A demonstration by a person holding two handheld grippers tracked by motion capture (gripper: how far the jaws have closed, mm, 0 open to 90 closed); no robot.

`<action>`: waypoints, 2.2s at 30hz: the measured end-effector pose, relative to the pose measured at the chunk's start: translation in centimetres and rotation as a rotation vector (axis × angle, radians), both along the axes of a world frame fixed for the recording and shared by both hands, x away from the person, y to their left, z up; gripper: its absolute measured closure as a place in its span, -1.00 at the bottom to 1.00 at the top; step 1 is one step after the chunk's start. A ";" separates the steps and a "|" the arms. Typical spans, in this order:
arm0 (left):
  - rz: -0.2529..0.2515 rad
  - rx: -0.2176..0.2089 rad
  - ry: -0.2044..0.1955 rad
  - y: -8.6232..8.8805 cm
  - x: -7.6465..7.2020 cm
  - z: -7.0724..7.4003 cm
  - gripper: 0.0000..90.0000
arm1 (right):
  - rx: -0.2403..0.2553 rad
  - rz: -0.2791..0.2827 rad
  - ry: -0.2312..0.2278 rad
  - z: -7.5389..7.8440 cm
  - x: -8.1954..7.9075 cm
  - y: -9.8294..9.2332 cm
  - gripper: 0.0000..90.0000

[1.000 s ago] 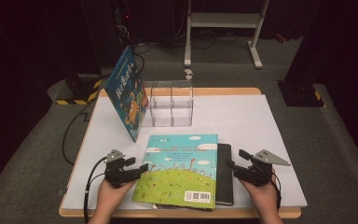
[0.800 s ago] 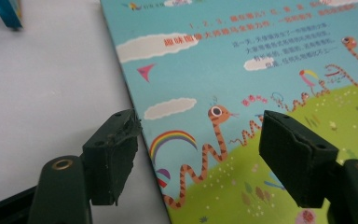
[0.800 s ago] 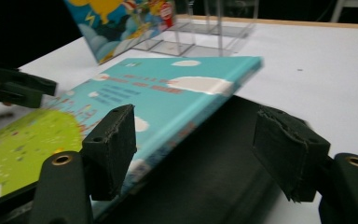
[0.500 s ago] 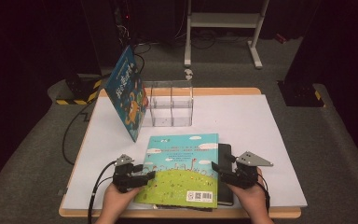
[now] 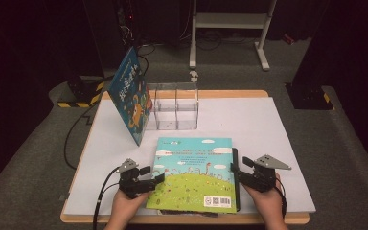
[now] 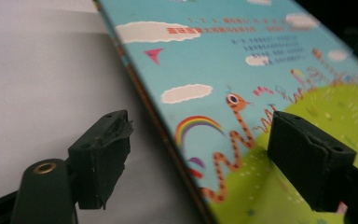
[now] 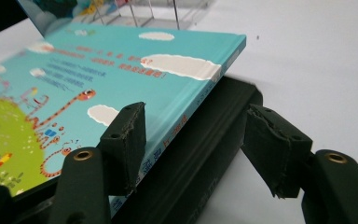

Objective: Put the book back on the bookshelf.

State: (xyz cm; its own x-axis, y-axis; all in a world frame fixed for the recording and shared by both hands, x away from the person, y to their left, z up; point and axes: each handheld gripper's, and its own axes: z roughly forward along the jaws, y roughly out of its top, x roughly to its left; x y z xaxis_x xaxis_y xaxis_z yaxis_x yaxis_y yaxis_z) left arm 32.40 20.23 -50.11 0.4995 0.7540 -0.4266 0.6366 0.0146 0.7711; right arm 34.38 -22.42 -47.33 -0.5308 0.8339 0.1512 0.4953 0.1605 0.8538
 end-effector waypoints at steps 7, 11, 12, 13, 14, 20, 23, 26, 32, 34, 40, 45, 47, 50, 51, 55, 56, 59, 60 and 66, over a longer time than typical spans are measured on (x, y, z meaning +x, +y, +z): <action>-0.055 -0.019 0.021 -0.3 0.4 0.0 -0.48 | 0.018 0.000 0.018 -0.3 0.1 -0.2 -0.15; -0.068 -0.033 0.034 -0.6 0.5 -0.1 -0.43 | 0.030 0.000 0.024 -0.4 0.2 -0.3 -0.15; -0.066 -0.033 0.035 -0.7 0.5 0.0 -0.43 | 0.030 0.001 0.026 -0.4 0.2 -0.3 -0.15; -0.069 -0.033 0.035 -0.8 0.4 0.1 -0.43 | 0.030 0.000 0.028 -0.4 0.2 -0.3 -0.15; -0.078 -0.030 0.045 -0.9 0.5 0.2 -0.43 | 0.026 -0.002 0.027 -0.4 0.2 -0.3 -0.15; -0.116 -0.028 0.064 -2.2 0.6 0.5 -0.43 | 0.064 -0.015 0.059 -0.5 0.7 -1.2 -0.24; -0.129 -0.028 0.057 -3.1 0.7 0.5 -0.43 | 0.086 0.017 0.082 -0.7 0.8 -1.0 -0.29; -0.140 -0.024 0.055 -3.6 0.8 0.6 -0.43 | 0.087 0.046 0.095 -0.8 0.8 -0.5 -0.36; -0.156 -0.026 0.062 -3.6 1.1 0.5 -0.44 | 0.143 0.053 0.154 -1.2 1.2 -1.0 -0.44; -0.163 -0.025 0.053 -3.6 1.3 0.4 -0.47 | 0.152 0.059 0.168 -1.3 1.3 -1.0 -0.45; -0.152 -0.044 0.063 -3.7 2.3 0.4 -0.45 | 0.168 0.076 0.193 -1.4 1.3 -0.9 -0.46; -0.152 -0.043 0.071 -3.9 2.6 0.4 -0.44 | 0.146 0.067 0.206 -1.0 1.3 -0.8 -0.44; -0.145 -0.040 0.071 -3.9 2.6 0.6 -0.42 | 0.136 0.063 0.210 -0.8 1.2 -0.6 -0.43; -0.138 -0.042 0.052 -3.8 2.4 0.9 -0.39 | 0.133 0.060 0.199 -0.5 1.2 -0.7 -0.37; -0.138 -0.045 0.043 -3.7 2.3 1.0 -0.36 | 0.135 0.058 0.195 -0.3 1.2 -0.7 -0.35; -0.127 -0.030 -0.005 -3.7 2.3 2.1 -0.31 | 0.129 0.044 0.147 0.8 0.9 -0.6 -0.29; -0.124 -0.027 -0.018 -3.7 2.4 2.3 -0.31 | 0.125 0.039 0.134 1.1 0.9 -0.6 -0.27; -0.119 -0.014 -0.048 -3.7 2.6 3.1 -0.28 | 0.124 0.028 0.104 2.0 1.0 -0.5 -0.20; -0.113 -0.016 -0.057 -3.7 2.7 3.3 -0.27 | 0.122 0.026 0.091 2.4 1.1 -0.5 -0.18; -0.086 -0.034 -0.121 -3.2 3.0 4.7 -0.14 | 0.123 0.021 0.024 4.1 1.2 -0.1 -0.09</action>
State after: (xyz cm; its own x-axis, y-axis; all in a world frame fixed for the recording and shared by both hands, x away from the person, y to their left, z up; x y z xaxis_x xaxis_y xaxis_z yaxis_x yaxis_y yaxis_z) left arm 35.43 17.08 -45.41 0.6110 0.6925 -0.3836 0.5390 -0.0090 0.8422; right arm 35.57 -22.55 -43.24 -0.5429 0.7971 0.2643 0.5131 0.0657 0.8558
